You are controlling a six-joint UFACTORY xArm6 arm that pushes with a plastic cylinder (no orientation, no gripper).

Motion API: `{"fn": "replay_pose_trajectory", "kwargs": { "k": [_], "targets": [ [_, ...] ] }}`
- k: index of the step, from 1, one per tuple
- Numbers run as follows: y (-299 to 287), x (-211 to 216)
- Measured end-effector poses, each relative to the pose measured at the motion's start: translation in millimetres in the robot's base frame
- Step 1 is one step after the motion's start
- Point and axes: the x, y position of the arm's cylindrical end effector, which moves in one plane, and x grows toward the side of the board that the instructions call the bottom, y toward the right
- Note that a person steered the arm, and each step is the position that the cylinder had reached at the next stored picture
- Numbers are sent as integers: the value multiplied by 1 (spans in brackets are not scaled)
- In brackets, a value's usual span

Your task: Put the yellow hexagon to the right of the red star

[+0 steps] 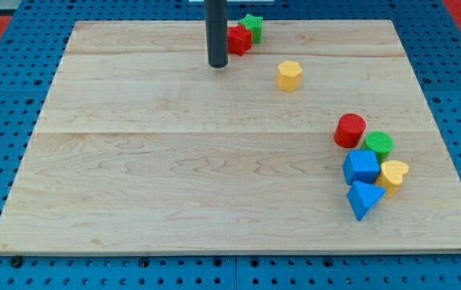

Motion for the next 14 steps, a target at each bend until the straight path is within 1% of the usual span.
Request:
{"fn": "replay_pose_trajectory", "kwargs": {
  "k": [1,2,3,4,5,6,7,8,9,10,11,12,13,14],
  "targets": [
    [-7,68],
    [103,89],
    [140,72],
    [116,27],
    [78,-8],
    [77,42],
    [59,8],
    [80,-16],
    [97,-26],
    [99,-38],
    [95,-37],
    [82,8],
    [33,-8],
    [51,-16]
  ]
}}
